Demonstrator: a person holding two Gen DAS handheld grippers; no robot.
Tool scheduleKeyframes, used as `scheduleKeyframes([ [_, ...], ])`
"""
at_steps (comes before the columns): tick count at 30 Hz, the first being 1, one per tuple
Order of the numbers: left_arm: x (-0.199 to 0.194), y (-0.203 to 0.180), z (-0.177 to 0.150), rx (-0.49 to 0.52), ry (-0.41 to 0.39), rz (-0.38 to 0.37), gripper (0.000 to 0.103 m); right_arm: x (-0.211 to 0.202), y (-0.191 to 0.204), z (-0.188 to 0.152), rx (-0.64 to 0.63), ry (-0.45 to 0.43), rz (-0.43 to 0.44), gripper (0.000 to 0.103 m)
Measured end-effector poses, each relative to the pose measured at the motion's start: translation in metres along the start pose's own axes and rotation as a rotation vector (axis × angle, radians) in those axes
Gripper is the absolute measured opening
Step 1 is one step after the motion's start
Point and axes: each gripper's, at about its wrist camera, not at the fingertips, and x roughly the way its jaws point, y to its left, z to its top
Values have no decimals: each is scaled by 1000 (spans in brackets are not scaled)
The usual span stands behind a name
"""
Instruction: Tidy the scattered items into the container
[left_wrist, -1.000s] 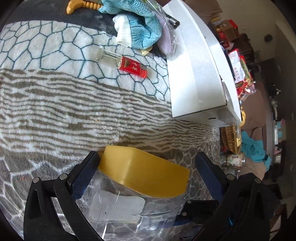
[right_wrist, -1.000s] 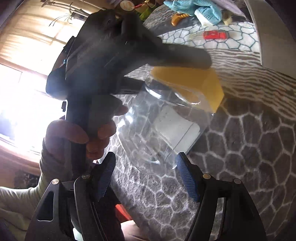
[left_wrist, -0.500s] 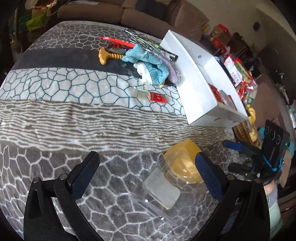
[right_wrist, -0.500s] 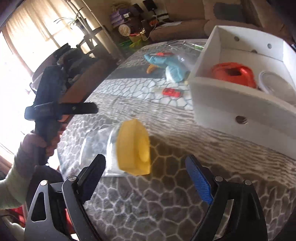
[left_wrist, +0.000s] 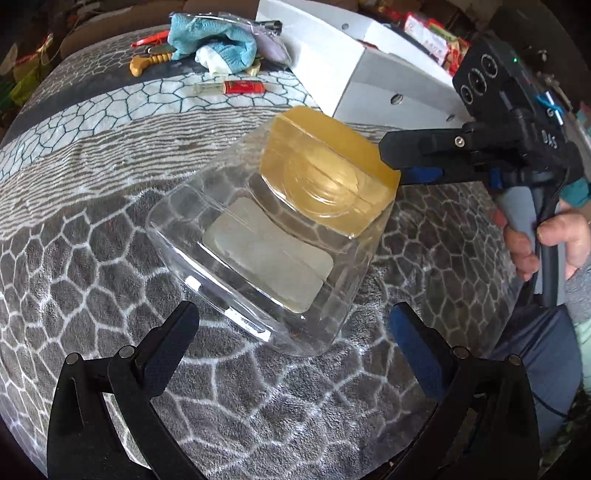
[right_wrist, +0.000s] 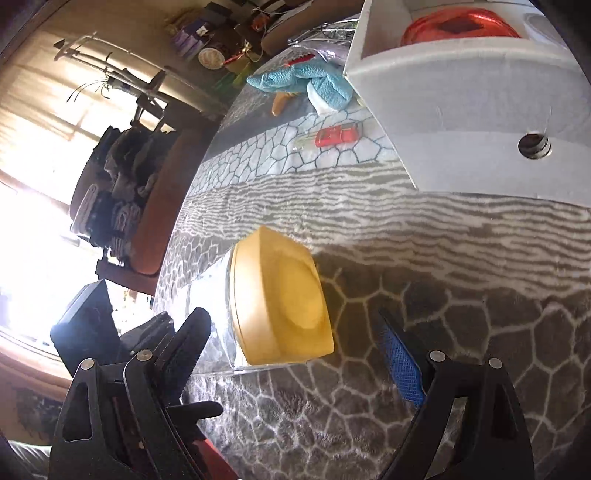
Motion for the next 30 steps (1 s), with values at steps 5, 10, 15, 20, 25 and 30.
scheduleKeyframes([
  [5, -9, -9, -1, 11, -41, -64, 103, -1, 24, -15, -152, -5, 21, 88],
  [10, -28, -5, 1, -11, -52, -148, 103, -7, 50, -23, -279, -10, 38, 88],
  [15, -53, 9, 12, -71, -129, -277, 103, -34, 53, -25, -237, -25, 192, 88],
  [20, -52, 20, 38, -132, -147, -371, 103, -57, 48, -16, -168, -105, 274, 88],
  [25, -29, 26, 54, -176, -136, -369, 103, -40, 17, 2, -33, -111, 240, 88],
  [30, -19, 37, 52, -214, -138, -319, 103, -19, -3, 6, 29, -87, 169, 88],
])
